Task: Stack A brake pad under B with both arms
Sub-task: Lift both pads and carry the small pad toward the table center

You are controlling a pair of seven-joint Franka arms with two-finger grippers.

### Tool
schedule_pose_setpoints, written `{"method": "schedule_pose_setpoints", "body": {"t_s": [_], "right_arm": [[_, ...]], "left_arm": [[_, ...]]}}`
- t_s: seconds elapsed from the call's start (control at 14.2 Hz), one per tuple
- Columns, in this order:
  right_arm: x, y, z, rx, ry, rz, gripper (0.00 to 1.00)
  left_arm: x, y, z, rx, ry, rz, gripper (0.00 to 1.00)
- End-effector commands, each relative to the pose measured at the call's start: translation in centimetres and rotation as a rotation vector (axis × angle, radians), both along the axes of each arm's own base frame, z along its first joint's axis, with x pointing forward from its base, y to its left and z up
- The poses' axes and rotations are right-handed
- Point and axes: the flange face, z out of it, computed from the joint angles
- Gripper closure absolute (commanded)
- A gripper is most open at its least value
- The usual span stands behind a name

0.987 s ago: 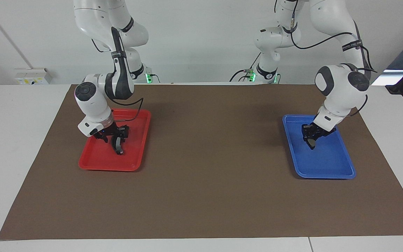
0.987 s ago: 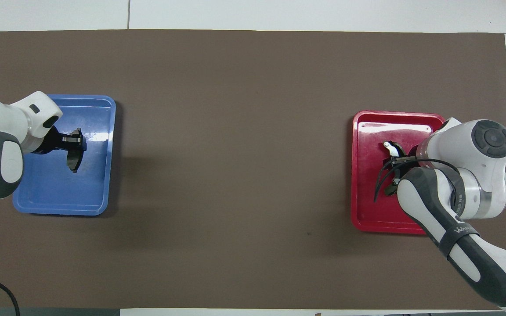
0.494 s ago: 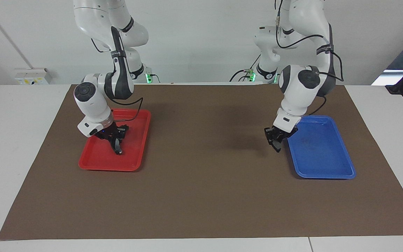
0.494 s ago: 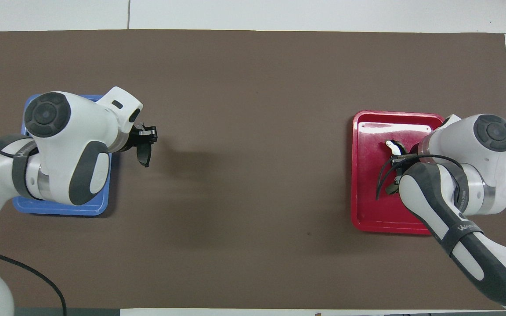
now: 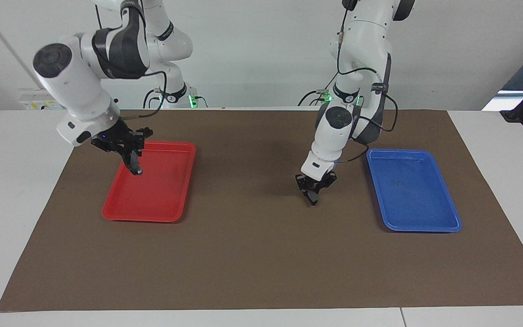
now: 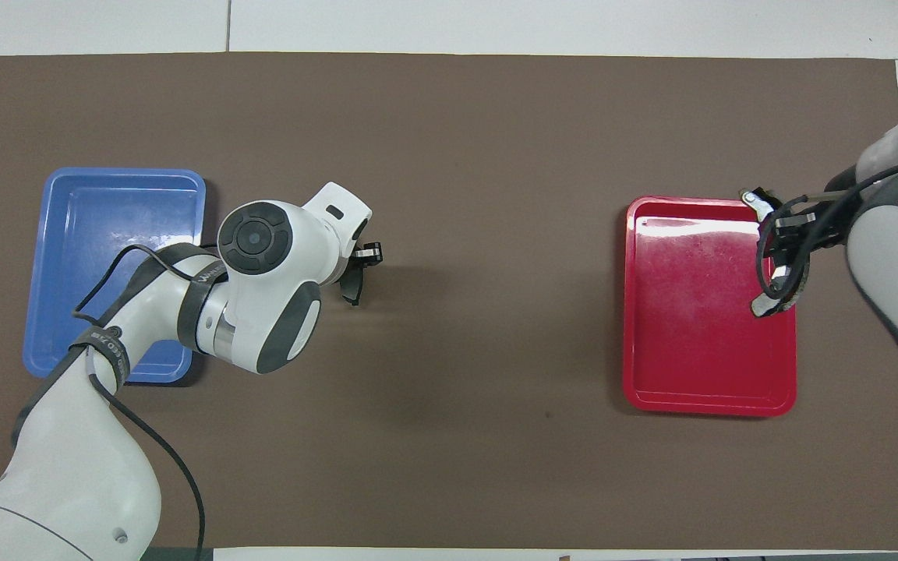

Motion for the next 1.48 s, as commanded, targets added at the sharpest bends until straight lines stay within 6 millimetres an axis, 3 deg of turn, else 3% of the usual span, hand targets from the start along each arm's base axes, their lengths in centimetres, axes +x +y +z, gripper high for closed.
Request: {"method": "schedule_pose_setpoints", "body": {"t_s": [0.0, 0.14, 0.21, 0.35, 0.42, 0.56, 0.63, 0.99, 1.13, 1.41], "right_arm": [[0.0, 0.7, 1.6, 0.025, 0.011, 0.044, 0.95], [-0.1, 3.7, 1.5, 0.027, -0.010, 0.088, 0.95], [-0.4, 4.5, 0.2, 0.027, -0.016, 0.101, 0.95], [-0.5, 5.1, 0.4, 0.020, -0.024, 0.116, 0.95], [-1.0, 4.9, -0.2, 0.025, -0.016, 0.116, 0.95], [-1.8, 5.0, -1.2, 0.027, -0.005, 0.117, 0.95], [-1.7, 5.1, -1.2, 0.027, -0.011, 0.117, 0.95], [-1.6, 6.1, -1.4, 0.029, -0.038, 0.122, 0.95], [-1.5, 8.7, -1.3, 0.020, -0.050, 0.094, 0.95], [-0.2, 17.8, -1.7, 0.014, -0.099, 0.077, 0.96]], "left_arm": [[0.3, -1.5, -1.0, -0.002, -0.025, -0.011, 0.97], [0.0, -2.1, -1.1, -0.007, -0.036, -0.024, 0.95], [0.1, -2.1, -1.1, -0.008, -0.037, -0.026, 0.94], [-0.2, -2.4, -1.3, -0.006, -0.035, -0.033, 0.84], [-0.2, -2.7, -1.4, -0.008, -0.037, -0.039, 0.69], [-0.2, -2.7, -1.4, -0.012, -0.044, -0.037, 0.14], [-0.1, -2.8, -1.2, -0.014, -0.044, -0.038, 0.00], [0.5, -1.3, 2.0, -0.025, -0.072, -0.017, 0.00], [1.2, 1.9, 5.0, -0.007, -0.048, 0.030, 0.00], [2.4, 9.2, 10.8, 0.018, -0.017, 0.115, 0.00]]}}
